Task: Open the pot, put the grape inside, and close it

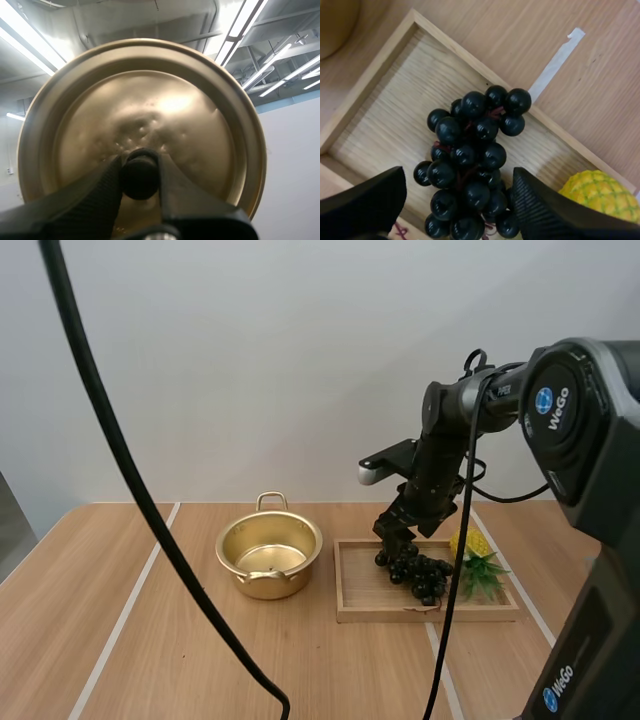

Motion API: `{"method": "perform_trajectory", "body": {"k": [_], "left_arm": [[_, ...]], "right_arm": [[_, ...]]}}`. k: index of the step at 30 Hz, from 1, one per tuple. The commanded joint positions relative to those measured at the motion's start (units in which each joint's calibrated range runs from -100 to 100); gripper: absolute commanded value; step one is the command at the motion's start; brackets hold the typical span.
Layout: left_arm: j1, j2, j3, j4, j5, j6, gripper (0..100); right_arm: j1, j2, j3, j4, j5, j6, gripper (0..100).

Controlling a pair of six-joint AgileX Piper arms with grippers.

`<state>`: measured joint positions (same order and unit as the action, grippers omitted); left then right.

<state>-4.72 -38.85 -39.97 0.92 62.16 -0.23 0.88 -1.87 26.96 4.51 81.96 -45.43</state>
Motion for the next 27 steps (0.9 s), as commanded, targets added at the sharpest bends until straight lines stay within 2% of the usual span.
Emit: {"method": "perform_trajectory", "body": {"k": [1, 10, 27], "left_arm": [[-0.16, 0.12, -0.23, 0.57, -2.6, -0.34, 0], [-0.16, 0.12, -0.23, 0.57, -2.6, -0.02, 0], [-0.16, 0.12, -0.23, 0.57, -2.6, 1.04, 0]], "right_arm": [[0.1, 1.19, -0.61, -0.64, -2.31, -0.45, 100], [0.1, 5.96, -0.61, -1.33, -6.8, -0.45, 100], [0.1, 11.9, -0.61, -1.46, -6.85, -0.45, 98]]}}
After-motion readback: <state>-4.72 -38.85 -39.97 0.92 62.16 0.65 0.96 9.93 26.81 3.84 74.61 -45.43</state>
